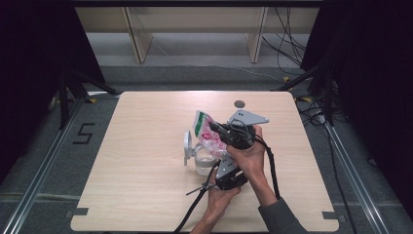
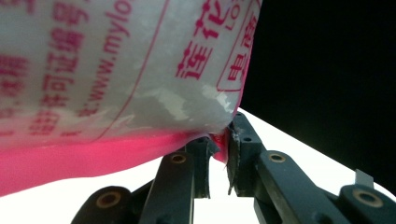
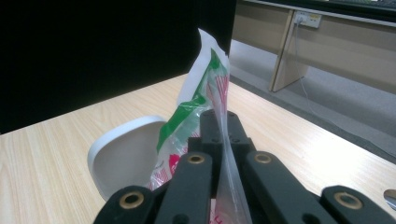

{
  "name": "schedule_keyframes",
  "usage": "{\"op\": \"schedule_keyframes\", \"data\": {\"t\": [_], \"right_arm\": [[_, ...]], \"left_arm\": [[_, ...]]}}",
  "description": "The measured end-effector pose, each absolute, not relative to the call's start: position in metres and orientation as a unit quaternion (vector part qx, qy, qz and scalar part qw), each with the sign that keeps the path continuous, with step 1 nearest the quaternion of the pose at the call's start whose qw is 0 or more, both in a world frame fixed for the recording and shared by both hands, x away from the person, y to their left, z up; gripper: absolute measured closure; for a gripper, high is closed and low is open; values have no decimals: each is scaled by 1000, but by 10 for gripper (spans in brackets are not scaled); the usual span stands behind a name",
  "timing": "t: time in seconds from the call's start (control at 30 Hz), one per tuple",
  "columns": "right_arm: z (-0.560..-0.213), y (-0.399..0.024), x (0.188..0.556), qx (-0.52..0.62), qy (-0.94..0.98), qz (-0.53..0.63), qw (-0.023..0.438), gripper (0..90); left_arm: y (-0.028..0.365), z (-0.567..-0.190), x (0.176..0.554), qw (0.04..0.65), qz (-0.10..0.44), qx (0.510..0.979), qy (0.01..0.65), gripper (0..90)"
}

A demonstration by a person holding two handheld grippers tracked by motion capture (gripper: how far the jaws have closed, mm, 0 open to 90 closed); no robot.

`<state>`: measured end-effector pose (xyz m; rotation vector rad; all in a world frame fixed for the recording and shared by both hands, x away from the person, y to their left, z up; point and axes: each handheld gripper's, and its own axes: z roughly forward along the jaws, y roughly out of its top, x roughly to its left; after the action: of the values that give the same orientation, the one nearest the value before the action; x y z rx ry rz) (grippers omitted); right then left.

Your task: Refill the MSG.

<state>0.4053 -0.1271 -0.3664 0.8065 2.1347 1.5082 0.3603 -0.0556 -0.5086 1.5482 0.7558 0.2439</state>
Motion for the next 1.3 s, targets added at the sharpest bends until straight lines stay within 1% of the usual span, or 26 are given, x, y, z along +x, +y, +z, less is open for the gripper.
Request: {"op": "schedule_keyframes", "data": {"t": [0.1, 0.13, 0.3, 0.33, 0.6, 0.73, 0.83, 1.1, 1.23, 1.3], "right_arm": [[-366, -129, 408, 273, 768, 542, 204, 900], [-366, -129, 407, 285, 766, 542, 199, 900], [-365, -130, 408, 281, 765, 544, 199, 900], [-366, -130, 408, 276, 764, 545, 208, 900], [-365, -129, 407, 285, 764, 544, 198, 900], [-365, -129, 407, 286, 760, 546, 208, 900], [-365, -129, 409, 274, 766, 546, 201, 900], [-365, -128, 408, 276, 766, 545, 200, 900], [-365, -128, 408, 275, 765, 543, 210, 900], [-365, -128, 408, 273, 765, 547, 203, 900]], "left_arm": [[-57, -508, 361, 645, 107, 680, 332, 799], [-57, -508, 361, 647, 107, 679, 331, 799], [-58, -508, 361, 646, 109, 678, 332, 799], [-57, -507, 361, 642, 110, 681, 335, 799], [-58, -507, 361, 643, 110, 680, 334, 799], [-57, -507, 361, 643, 111, 680, 335, 799], [-57, -507, 361, 643, 111, 679, 335, 799], [-58, -507, 361, 647, 109, 677, 335, 799], [-58, -507, 362, 651, 108, 675, 331, 799], [-58, -506, 362, 651, 109, 674, 332, 800]]}}
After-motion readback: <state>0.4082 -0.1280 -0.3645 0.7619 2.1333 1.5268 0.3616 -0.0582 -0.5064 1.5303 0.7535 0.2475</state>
